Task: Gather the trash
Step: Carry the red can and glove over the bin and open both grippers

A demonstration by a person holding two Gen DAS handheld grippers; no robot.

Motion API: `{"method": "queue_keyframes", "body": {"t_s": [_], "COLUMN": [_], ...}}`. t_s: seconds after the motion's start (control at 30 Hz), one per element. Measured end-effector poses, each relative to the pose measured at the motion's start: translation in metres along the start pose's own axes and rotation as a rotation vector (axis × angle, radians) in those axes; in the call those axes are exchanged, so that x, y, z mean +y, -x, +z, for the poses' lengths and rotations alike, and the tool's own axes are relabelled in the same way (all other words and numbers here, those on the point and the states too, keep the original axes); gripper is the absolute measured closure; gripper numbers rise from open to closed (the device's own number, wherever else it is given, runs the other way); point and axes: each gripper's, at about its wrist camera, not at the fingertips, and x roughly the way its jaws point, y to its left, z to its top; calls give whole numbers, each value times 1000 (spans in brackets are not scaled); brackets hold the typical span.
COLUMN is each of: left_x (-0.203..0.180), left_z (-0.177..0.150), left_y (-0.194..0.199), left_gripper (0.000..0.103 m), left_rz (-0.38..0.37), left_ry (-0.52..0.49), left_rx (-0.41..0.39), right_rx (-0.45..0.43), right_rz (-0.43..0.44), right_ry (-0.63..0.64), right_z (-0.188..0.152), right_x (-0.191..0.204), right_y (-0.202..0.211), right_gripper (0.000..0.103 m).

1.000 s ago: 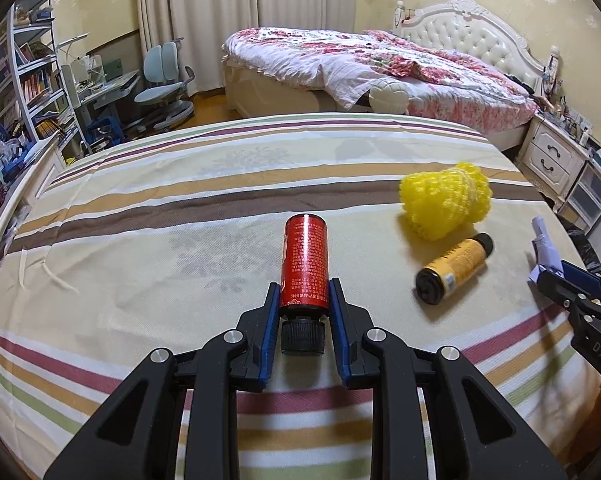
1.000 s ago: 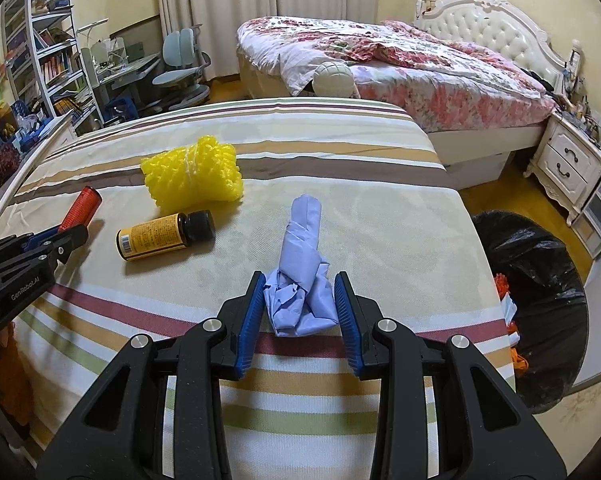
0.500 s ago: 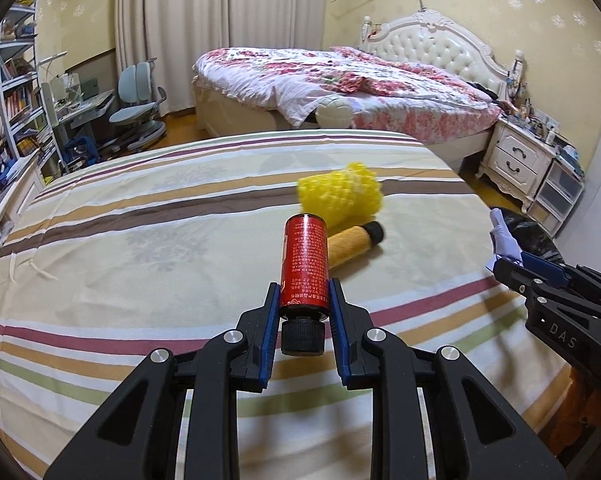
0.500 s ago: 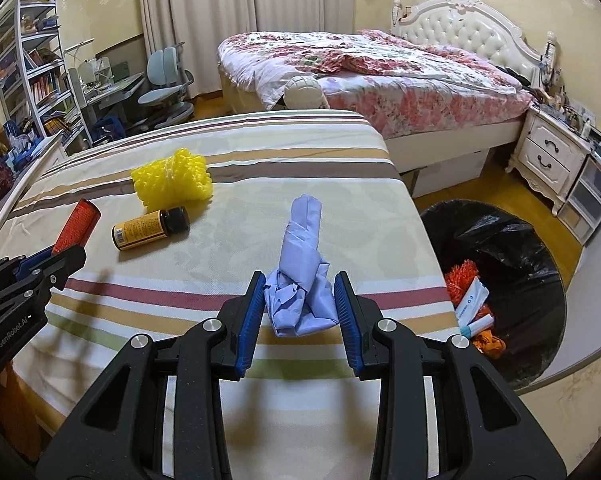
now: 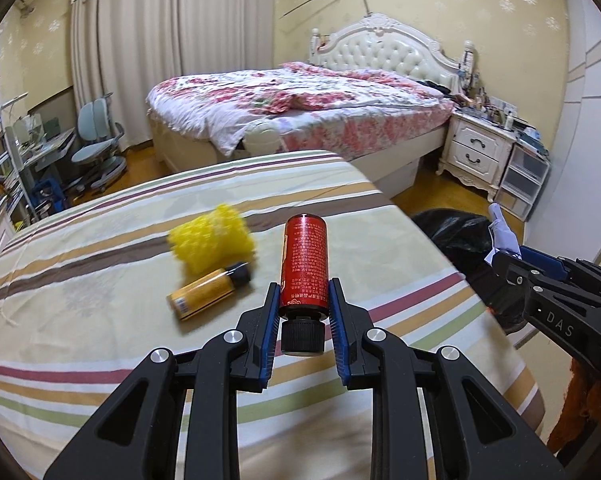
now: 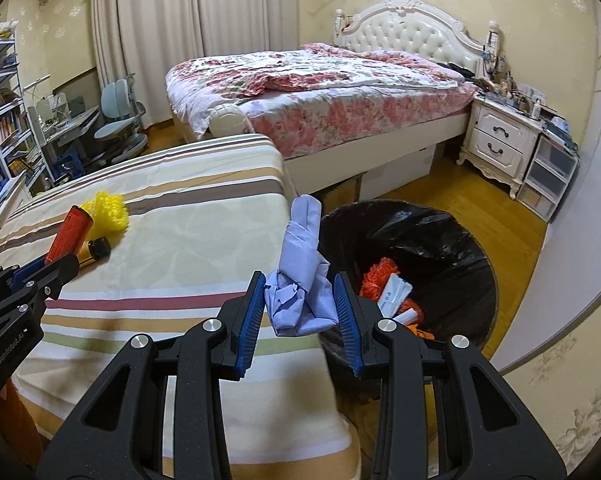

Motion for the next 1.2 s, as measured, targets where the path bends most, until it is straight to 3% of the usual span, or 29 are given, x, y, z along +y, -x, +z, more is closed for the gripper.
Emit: {"method": "queue_keyframes", "body": {"t_s": [0.53, 1.1, 1.17, 1.2], "left_x": [-99, -144, -148, -149], "left_z": [31, 39, 39, 39], "left_y": [-51, -90, -91, -91], "left_gripper": [78, 78, 74, 65], "left_rz": [-94, -104, -97, -93], "left_ry": [-115, -178, -184, -185], "left_rx": [0, 56, 54, 51], "right_rx": [7, 12, 11, 10], "right_rz": [-94, -122, -126, -130], "right_ry": [-73, -135, -147, -154], "right_z": [9, 6, 6, 5], "right_x": [-77, -117, -121, -123], "right_y": [-24, -37, -37, -36], "right_gripper": [69, 73, 73, 73]}}
